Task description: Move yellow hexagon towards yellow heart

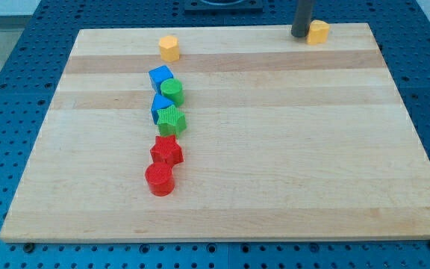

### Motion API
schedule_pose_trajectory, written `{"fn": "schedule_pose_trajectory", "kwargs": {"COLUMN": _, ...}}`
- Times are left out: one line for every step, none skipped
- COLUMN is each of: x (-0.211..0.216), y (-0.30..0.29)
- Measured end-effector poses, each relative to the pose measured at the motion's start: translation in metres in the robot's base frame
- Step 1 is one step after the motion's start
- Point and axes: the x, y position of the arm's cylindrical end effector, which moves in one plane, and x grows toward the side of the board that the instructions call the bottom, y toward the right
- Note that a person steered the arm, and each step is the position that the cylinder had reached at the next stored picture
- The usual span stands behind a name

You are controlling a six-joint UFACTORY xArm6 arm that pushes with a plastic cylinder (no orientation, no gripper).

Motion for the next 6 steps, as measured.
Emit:
{"fn": "schedule_pose_trajectory", "kwargs": {"x": -0.021, "y": -0.045}}
{"fn": "schedule_pose_trajectory", "kwargs": {"x": -0.019, "y": -0.09}}
{"fn": "schedule_pose_trajectory", "kwargs": {"x": -0.019, "y": -0.175}}
{"fn": "schedule_pose_trajectory", "kwargs": {"x": -0.02, "y": -0.25}}
{"fn": "schedule_pose_trajectory", "kwargs": {"x": -0.01, "y": -0.269}}
{"fn": "schedule_pose_trajectory", "kwargs": {"x": 0.044, "y": -0.269}}
